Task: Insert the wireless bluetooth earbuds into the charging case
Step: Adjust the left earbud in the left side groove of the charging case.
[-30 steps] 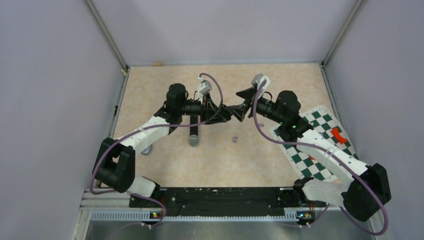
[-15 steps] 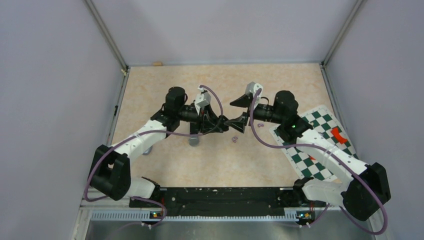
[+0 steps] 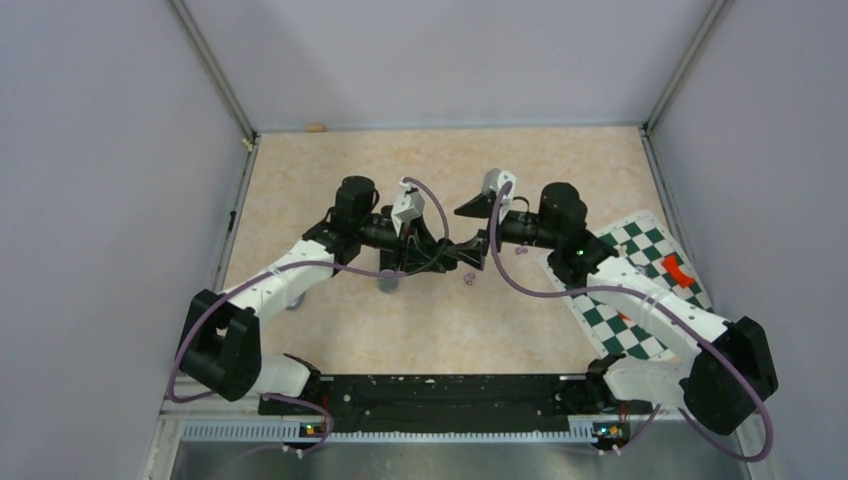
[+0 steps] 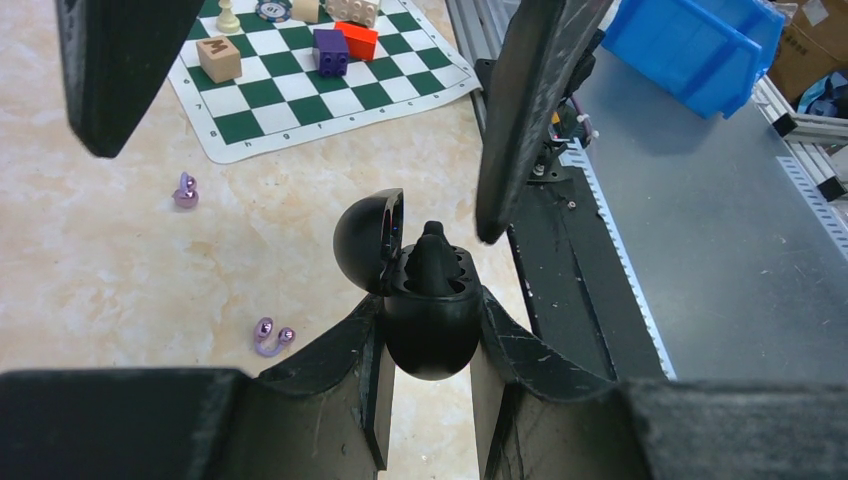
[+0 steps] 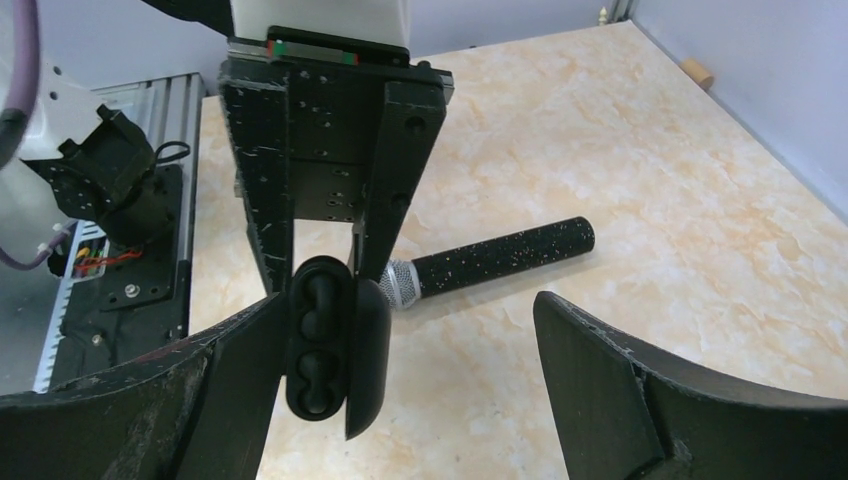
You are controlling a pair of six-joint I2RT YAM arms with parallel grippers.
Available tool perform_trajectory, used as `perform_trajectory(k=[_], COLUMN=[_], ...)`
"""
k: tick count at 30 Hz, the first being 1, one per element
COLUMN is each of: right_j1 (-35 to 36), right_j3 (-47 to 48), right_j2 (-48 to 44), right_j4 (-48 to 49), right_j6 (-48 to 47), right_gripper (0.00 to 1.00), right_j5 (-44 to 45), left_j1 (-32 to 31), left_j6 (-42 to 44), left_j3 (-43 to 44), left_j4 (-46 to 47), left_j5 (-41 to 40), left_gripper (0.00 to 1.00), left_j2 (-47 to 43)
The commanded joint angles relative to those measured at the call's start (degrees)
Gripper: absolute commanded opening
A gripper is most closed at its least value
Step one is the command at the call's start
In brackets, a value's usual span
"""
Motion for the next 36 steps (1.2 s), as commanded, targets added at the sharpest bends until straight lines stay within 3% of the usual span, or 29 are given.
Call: perform_trajectory(k=[1, 12, 23, 36], right_j1=[1.2, 1.6, 0.6, -0.7], right_j3=[1.0, 0.5, 3.4, 3.1], right_j2=[1.4, 0.0, -3.9, -2.8], right_j4=[1.3, 2.4, -5.0, -9.7], right_j6=[-1.6, -3.8, -6.3, -14.9], right_gripper=[0.9, 0.9, 0.94, 0.95], right_j5=[3.0, 11.9, -2.7, 1.7], left_j1=[-0.6, -0.8, -0.9, -1.0], left_j6=[2.0, 2.5, 2.6, 2.6], left_j3=[2.6, 2.7, 2.9, 3.2], left_j4=[-0.4, -1.0, -1.3, -1.8], left_j5=[2.1, 2.2, 2.1, 2.2], left_gripper=[0.0, 0.0, 0.0, 0.0], left_j2=[-1.2, -1.1, -1.0, -1.1])
